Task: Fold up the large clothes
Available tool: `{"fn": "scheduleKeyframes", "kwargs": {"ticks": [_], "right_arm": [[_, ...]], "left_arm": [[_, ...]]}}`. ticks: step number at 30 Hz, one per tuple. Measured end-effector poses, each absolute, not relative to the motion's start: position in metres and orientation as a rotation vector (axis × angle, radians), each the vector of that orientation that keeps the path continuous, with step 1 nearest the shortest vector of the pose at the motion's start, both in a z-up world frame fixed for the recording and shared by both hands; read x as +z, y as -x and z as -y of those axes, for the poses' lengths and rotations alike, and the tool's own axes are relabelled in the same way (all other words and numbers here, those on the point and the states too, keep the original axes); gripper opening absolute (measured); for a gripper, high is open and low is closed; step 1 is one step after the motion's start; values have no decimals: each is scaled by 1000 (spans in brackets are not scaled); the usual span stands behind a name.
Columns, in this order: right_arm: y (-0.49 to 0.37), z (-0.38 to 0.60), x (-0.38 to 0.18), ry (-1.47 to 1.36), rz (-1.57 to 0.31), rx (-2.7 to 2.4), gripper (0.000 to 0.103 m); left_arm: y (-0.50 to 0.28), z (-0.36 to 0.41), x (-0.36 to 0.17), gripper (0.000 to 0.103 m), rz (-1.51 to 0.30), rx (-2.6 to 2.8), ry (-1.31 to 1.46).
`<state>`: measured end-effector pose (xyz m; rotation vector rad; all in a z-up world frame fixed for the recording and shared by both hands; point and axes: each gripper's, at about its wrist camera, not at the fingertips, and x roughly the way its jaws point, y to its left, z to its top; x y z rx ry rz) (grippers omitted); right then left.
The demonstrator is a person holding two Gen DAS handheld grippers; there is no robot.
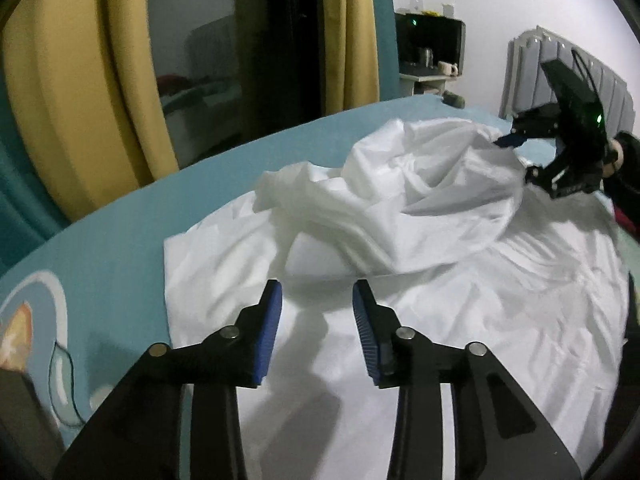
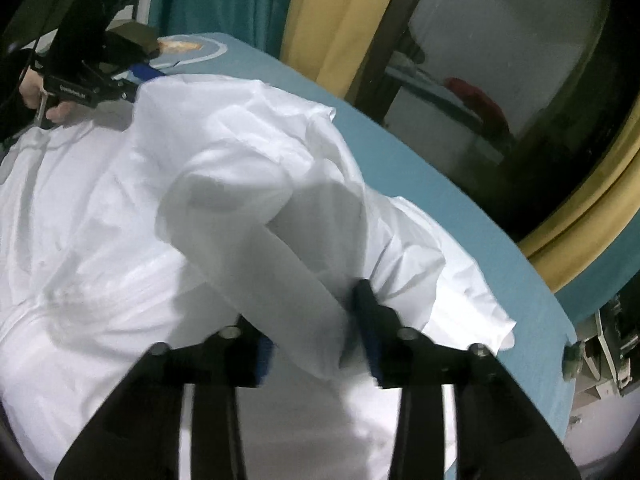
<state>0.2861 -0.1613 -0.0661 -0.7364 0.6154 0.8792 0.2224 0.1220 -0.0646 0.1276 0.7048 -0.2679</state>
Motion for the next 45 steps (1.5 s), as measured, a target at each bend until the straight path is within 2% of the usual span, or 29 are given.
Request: {"fn": "scheduleKeyframes", "kwargs": {"ticks": [2, 4, 13, 16, 19, 25, 30, 32, 35, 37, 41, 45], "right_arm": [[-279, 164, -60, 713, -628, 886, 55], [-272, 166, -51, 687, -635, 908, 57], [-280, 144, -31, 421, -631, 1008, 61], [-288, 119, -50, 419, -691, 959, 61], [-285, 92, -92, 696, -744, 864, 44], [-285, 109, -69, 670, -705, 800, 45], [-287, 131, -20, 430, -644, 941, 45], [-300, 129, -16, 401, -621, 898, 46], [-331, 124, -31, 353, -661, 832, 46], [-349, 118, -51, 280, -759, 872, 46], [-346, 102, -93, 360, -880, 897, 46], [-334, 104, -103, 407, -867, 884, 46]], "left_arm": [[-214, -126, -62, 45, -701, -271, -91], [-207, -128, -58, 46, -698, -282, -51], [-222, -115, -47, 48, -681, -326, 82], [-236, -107, -56, 48, -710, -306, 83], [-249, -98, -77, 48, -801, -288, 71], [-251, -104, -89, 48, -844, -258, 88], [-239, -103, -58, 48, -755, -307, 67], [-240, -99, -46, 48, -715, -321, 57], [-253, -97, -39, 48, -677, -300, 59], [-266, -95, -45, 48, -685, -272, 74], [-286, -92, -74, 48, -779, -250, 73], [-284, -88, -93, 48, -817, -245, 32]]}}
